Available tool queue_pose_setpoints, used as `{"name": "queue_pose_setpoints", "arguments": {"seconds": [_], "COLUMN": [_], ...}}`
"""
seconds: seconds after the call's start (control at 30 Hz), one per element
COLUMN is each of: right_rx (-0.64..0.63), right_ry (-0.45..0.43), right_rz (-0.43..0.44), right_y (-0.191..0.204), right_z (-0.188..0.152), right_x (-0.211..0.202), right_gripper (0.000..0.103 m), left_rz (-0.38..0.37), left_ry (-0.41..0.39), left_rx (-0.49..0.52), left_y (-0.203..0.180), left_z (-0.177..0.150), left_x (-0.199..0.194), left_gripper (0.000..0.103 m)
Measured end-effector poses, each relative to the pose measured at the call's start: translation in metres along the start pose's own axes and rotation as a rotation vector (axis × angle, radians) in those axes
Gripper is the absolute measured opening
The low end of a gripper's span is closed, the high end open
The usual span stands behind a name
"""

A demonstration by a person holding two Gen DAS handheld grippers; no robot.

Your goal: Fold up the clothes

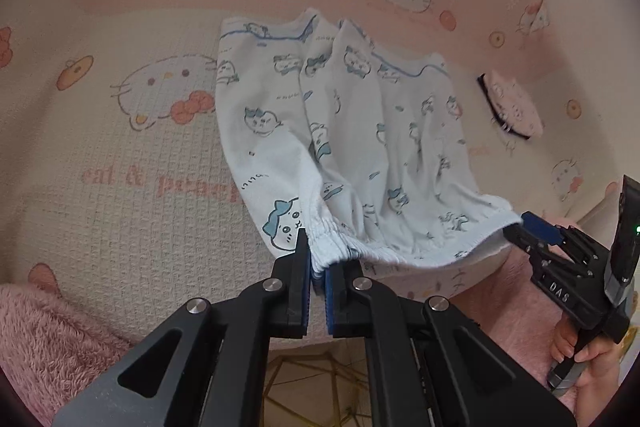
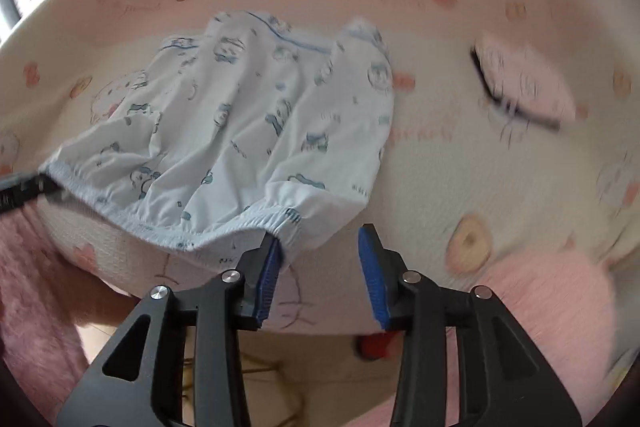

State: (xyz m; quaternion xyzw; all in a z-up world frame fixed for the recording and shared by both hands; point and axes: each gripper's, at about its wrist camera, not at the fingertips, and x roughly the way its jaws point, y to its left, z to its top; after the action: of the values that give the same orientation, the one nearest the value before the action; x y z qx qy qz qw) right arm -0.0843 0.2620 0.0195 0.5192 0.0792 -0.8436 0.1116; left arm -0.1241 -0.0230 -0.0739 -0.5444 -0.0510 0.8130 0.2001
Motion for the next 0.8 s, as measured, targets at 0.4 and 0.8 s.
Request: {"name": "queue_pose_setpoints", "arguments": {"seconds": [0.4,0.8], "right_rx": [-0.369,-0.214], "right_ry": [-0.003,-0.070], "right_rz": [0.254,-0.007], "right_y": [0.091,0.059], "right_z": [0.009,0.029], "right_x": [-0.009,0.023], "right_gripper": [0.039,0.007], "left_rz": [-0.071,0.003], "left_ry": [-0.033,0.028], "left_rx": [-0.008,0.043], "left_y": [-0.008,-0.013], "left_z": [-0.003,-0.010], "left_x": [-0.014,0.007], "left_gripper": [0.006,0.008]}}
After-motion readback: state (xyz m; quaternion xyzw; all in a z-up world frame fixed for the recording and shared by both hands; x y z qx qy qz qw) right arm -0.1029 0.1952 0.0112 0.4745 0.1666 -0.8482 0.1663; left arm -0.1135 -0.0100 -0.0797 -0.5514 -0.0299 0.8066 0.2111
